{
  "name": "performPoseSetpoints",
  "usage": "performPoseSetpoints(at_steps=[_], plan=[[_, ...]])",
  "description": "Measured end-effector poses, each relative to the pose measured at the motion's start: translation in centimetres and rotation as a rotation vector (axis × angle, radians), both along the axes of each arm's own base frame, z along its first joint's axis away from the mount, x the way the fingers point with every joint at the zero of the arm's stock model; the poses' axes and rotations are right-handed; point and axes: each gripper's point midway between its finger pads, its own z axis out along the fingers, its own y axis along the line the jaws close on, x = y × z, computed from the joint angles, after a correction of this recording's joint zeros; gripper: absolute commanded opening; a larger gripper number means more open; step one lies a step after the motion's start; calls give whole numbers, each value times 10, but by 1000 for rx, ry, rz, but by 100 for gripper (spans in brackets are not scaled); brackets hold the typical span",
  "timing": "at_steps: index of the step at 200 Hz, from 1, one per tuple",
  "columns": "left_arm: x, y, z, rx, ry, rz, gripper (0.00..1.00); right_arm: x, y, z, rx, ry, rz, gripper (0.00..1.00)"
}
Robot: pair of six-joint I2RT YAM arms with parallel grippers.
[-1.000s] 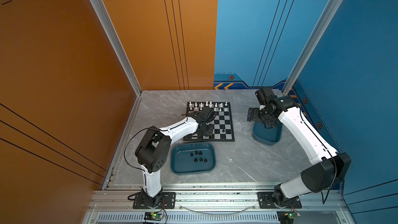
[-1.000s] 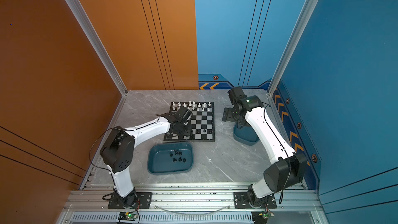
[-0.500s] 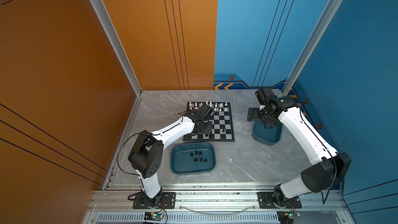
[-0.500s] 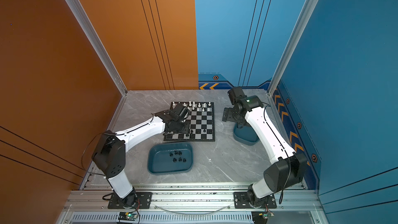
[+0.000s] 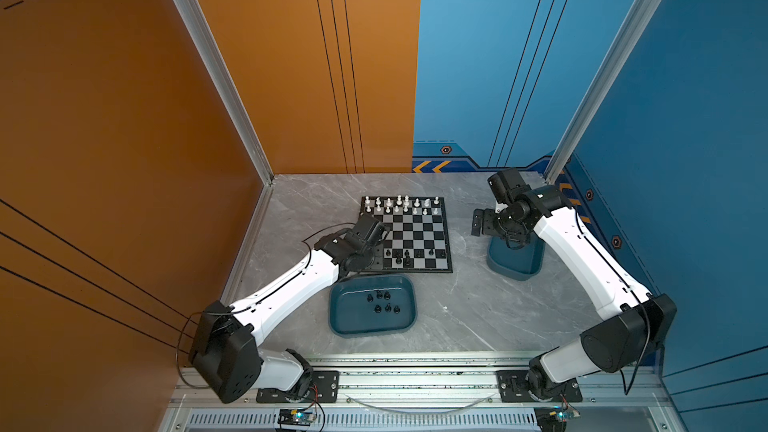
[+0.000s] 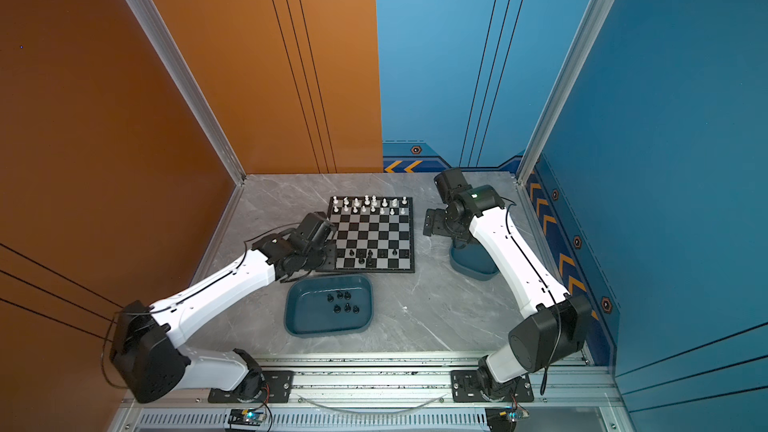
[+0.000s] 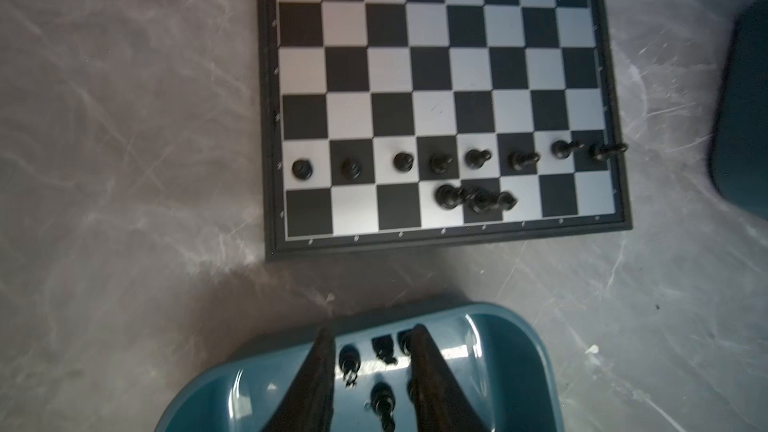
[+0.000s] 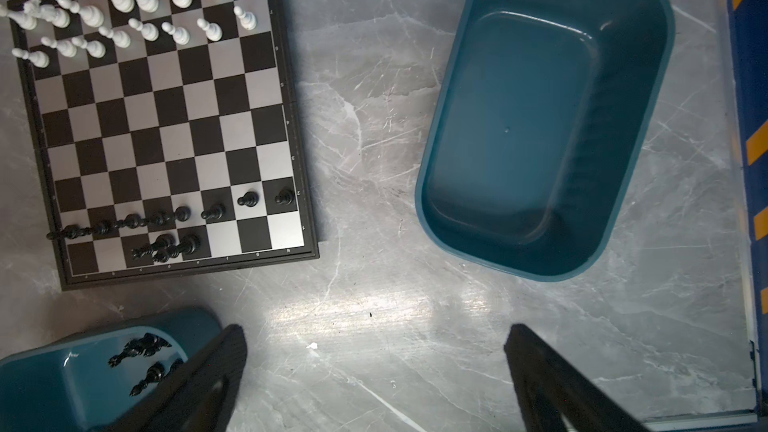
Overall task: Set up the chess pieces on the board
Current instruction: 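Move the left gripper back over the black piece tray and descend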
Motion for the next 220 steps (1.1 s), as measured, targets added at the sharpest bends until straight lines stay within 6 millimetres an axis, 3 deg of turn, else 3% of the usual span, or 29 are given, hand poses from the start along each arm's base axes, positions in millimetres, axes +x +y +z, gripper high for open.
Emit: performPoseSetpoints(at_steps=[37, 76, 116, 220], plan=[[-45, 29, -38, 41, 80, 70, 33, -3, 14, 0, 11, -1, 48, 100], [-66, 31, -56, 53, 121, 92, 33, -5, 21, -1, 12, 3, 74, 100], [-65, 21, -60, 65, 129, 83, 34, -6, 21, -1, 10, 3, 79, 100], [-32, -27, -59, 78, 131, -9, 35, -14, 10, 4, 14, -13, 57, 100]])
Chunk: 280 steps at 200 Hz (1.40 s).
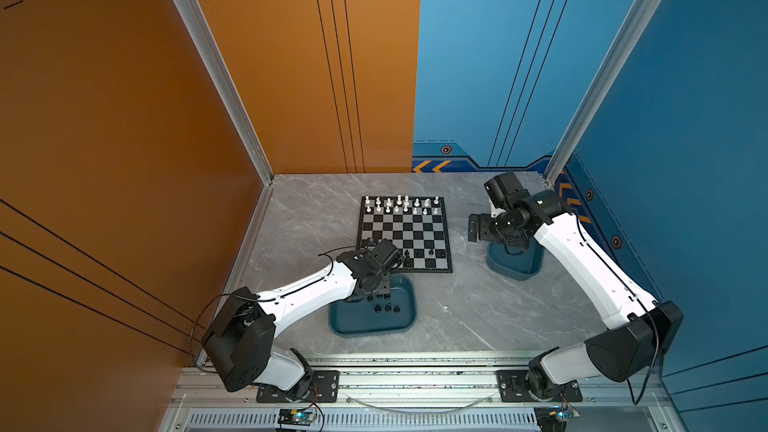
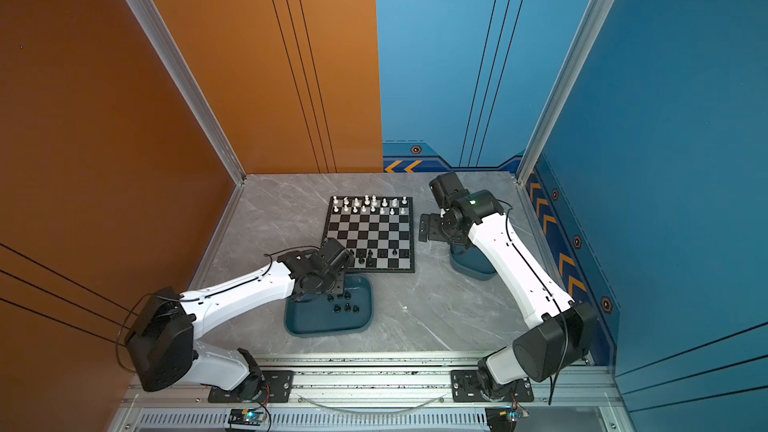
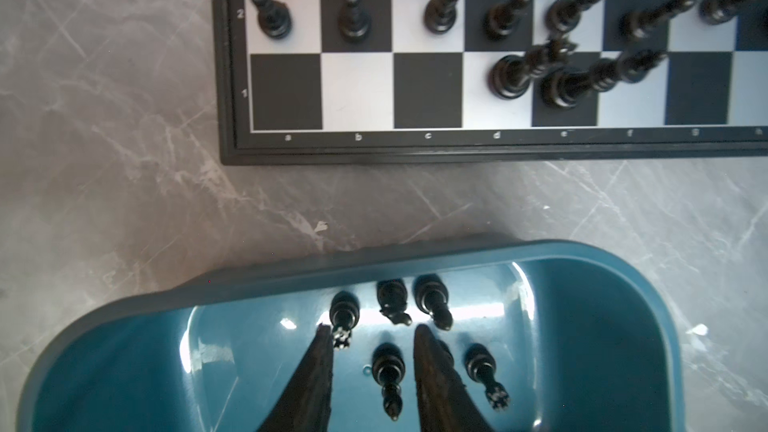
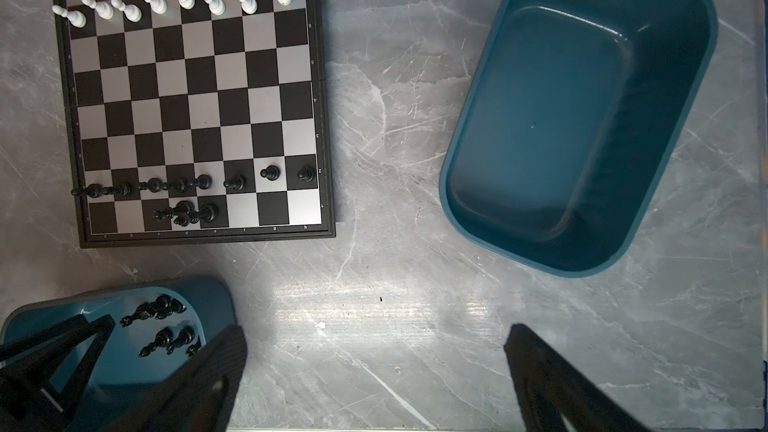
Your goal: Set up the chess pieces on the board
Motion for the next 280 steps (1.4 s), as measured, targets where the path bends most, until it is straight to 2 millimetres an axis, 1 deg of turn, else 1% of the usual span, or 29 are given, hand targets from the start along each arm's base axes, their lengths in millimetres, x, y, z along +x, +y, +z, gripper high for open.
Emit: performPoseSetpoints(at_steps=[25, 52, 76, 99, 128, 181, 231, 280], plan=[[5, -8, 6, -14, -8, -13, 35, 1, -3, 0, -1, -1, -8, 100], [11, -24, 14, -38, -17, -46, 34, 1, -3, 0, 0, -1, -8, 100], [8, -35, 12, -42, -6, -75, 34, 1, -3, 0, -1, -1, -9, 100], [5, -40, 8, -43, 9, -91, 33, 0, -4, -1, -5, 2, -5, 100], [3, -43, 3, -42, 27, -99, 32, -2, -6, -6, -12, 16, -5, 100], [-3, -47, -16, -18, 85, -114, 31, -7, -11, -7, -13, 17, -11, 100], [-5, -48, -19, -18, 97, -118, 31, -8, -15, -3, -7, 4, -23, 100], [-7, -49, -22, -17, 110, -123, 31, -10, -17, -8, -12, 16, -27, 100]])
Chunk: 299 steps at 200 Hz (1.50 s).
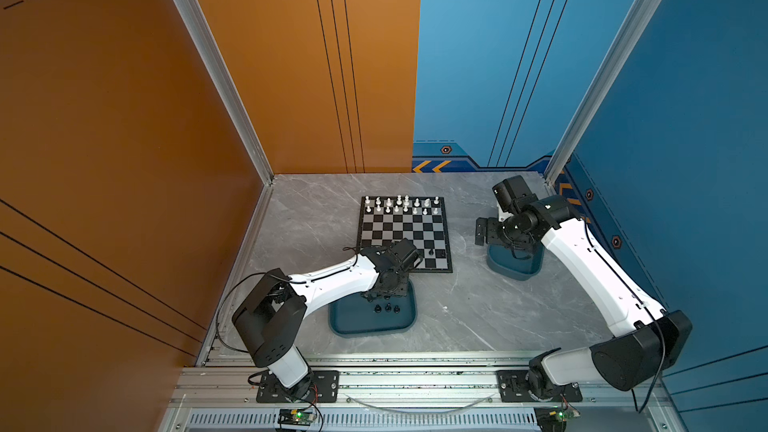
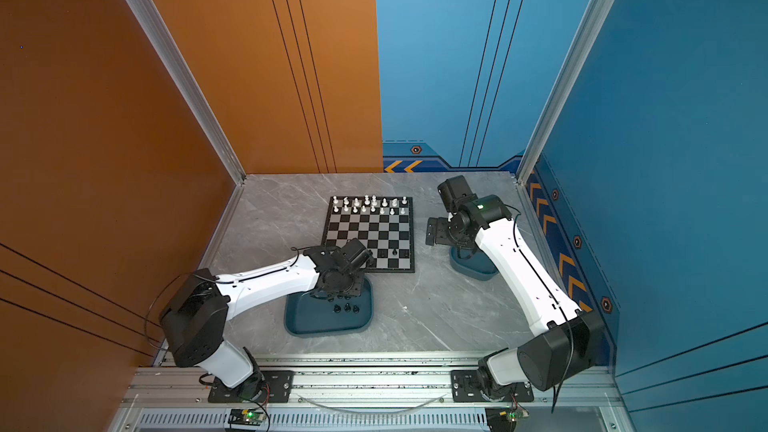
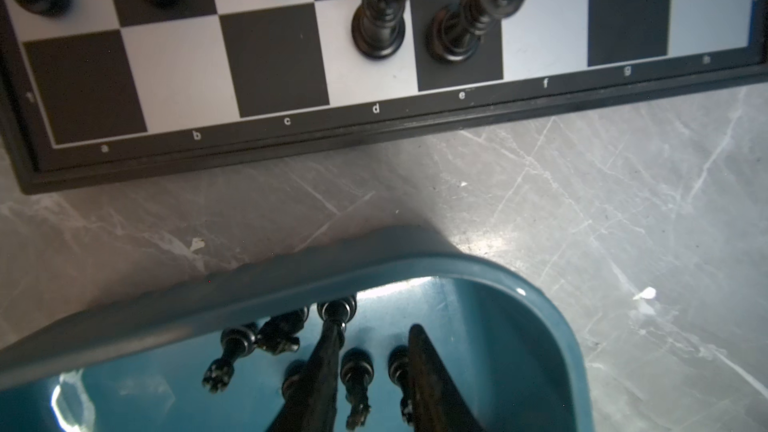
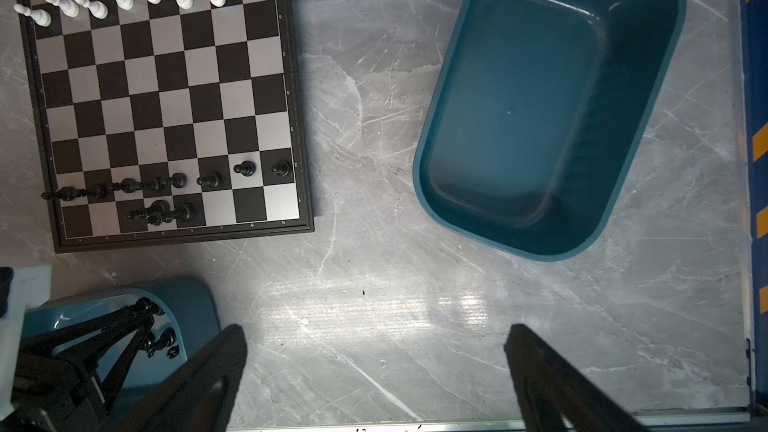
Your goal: Set up the chess pieces on the board
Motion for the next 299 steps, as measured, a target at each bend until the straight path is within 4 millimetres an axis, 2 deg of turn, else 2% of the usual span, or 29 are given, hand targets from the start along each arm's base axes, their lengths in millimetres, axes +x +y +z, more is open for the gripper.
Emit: performPoseSetpoints(at_steps=[236, 268, 299], plan=[[1, 5, -7, 20, 13, -1, 31, -1, -5, -5, 0, 15, -14, 100], [-1, 9, -11, 30, 21, -3, 31, -5, 6, -6, 42, 26, 14, 100], [-1, 12, -12, 34, 23, 0, 31, -15, 34, -1, 94, 9, 110, 100]])
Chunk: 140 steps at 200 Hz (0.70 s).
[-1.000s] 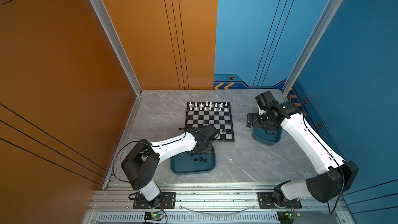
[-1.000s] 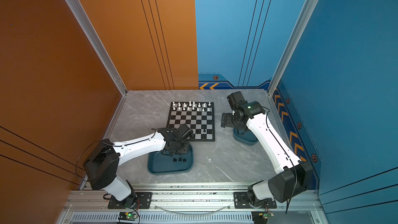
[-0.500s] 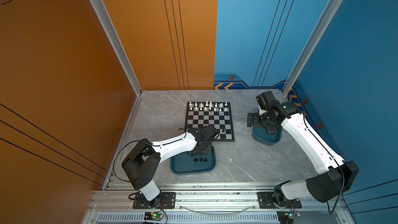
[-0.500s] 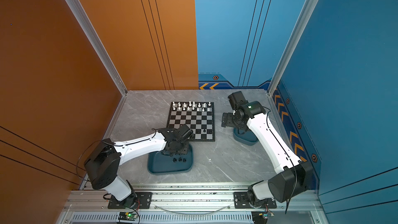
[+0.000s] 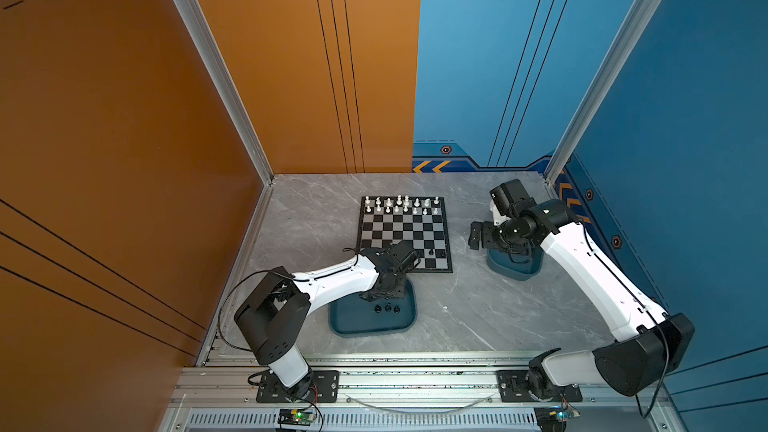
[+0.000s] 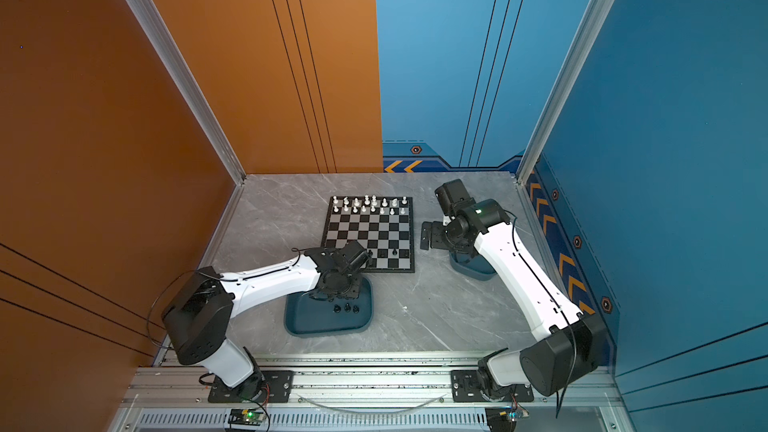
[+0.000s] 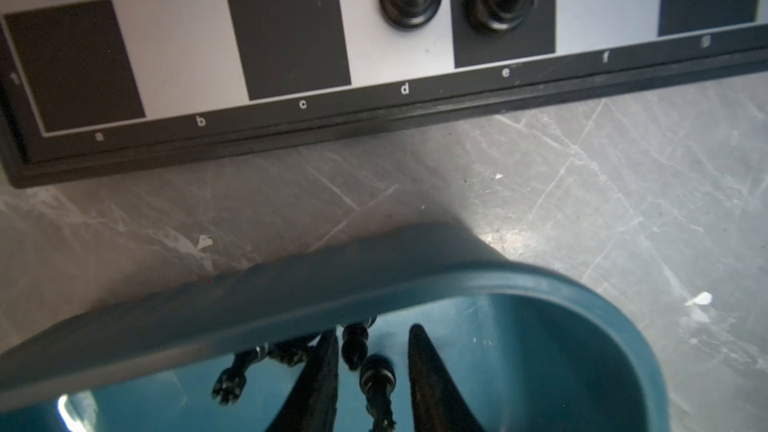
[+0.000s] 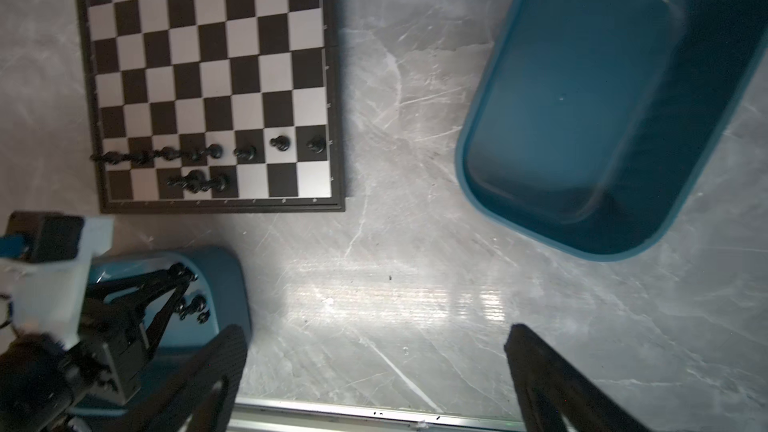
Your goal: Set up the chess pieces on the board
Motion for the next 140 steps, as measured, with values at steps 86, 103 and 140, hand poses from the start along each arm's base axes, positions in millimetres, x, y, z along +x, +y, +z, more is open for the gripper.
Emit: performPoseSetpoints(at_steps=[86, 103, 140], plan=[[-1, 4, -3, 12, 5, -14, 30, -22, 46, 1, 36, -6, 154, 100], [-1, 4, -3, 13, 5, -17, 29, -22, 46, 1, 36, -7, 154, 100], [-1, 4, -3, 14, 4, -23, 26, -22, 46, 2, 39, -10, 150, 100]])
